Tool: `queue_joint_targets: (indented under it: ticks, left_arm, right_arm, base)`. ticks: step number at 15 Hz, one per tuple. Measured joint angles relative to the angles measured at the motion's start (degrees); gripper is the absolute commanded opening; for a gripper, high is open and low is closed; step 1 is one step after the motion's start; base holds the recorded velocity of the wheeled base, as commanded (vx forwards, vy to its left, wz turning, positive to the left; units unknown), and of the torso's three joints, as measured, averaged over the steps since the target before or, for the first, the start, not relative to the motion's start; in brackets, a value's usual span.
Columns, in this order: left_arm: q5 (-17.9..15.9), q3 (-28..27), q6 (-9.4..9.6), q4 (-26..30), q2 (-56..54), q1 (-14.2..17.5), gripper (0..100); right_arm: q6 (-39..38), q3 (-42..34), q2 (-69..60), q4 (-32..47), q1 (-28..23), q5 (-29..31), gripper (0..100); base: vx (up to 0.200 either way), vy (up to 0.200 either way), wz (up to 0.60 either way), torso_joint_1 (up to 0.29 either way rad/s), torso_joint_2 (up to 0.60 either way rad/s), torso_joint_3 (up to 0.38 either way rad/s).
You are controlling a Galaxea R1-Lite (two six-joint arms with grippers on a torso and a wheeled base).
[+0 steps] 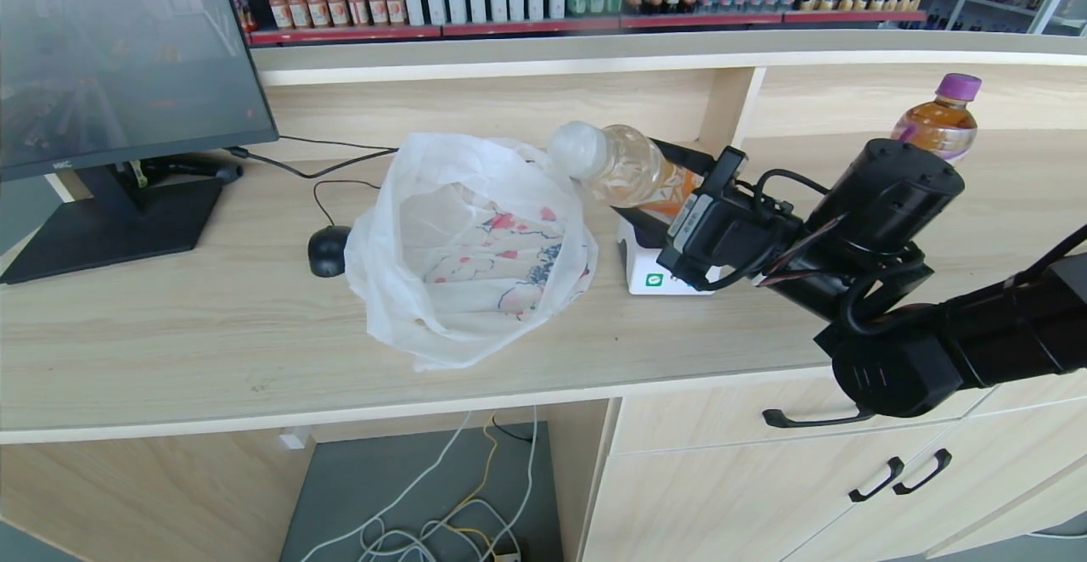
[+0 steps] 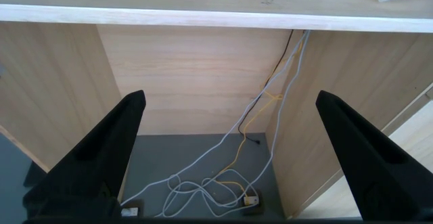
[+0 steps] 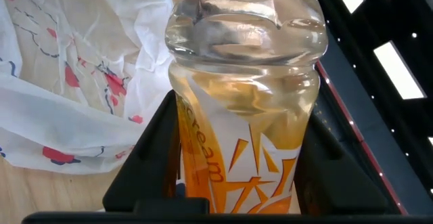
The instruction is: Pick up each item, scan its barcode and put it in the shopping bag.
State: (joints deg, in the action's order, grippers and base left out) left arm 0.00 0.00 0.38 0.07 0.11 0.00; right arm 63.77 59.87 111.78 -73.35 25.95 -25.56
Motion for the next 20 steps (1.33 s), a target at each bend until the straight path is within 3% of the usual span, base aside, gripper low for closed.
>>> queue_joint_targets:
  ticks: [11,20]
  left_arm:
    - [0.0,0.0,-0.02,0.0,0.0,0.0,100]
    - [0.0,0.0,0.0,-0.02,0.0,0.0,100]
  right_arm:
    - [-0.71,-0.13,0.16,-0.41,0.04,0.02,0]
    - [-10.37,5.45,-0.45,-0.39,0.43,1.49,0]
  base:
    - [0.0,0.0,0.0,0.0,0.0,0.0]
    - [0.0,0.0,0.0,0.0,0.0,0.0]
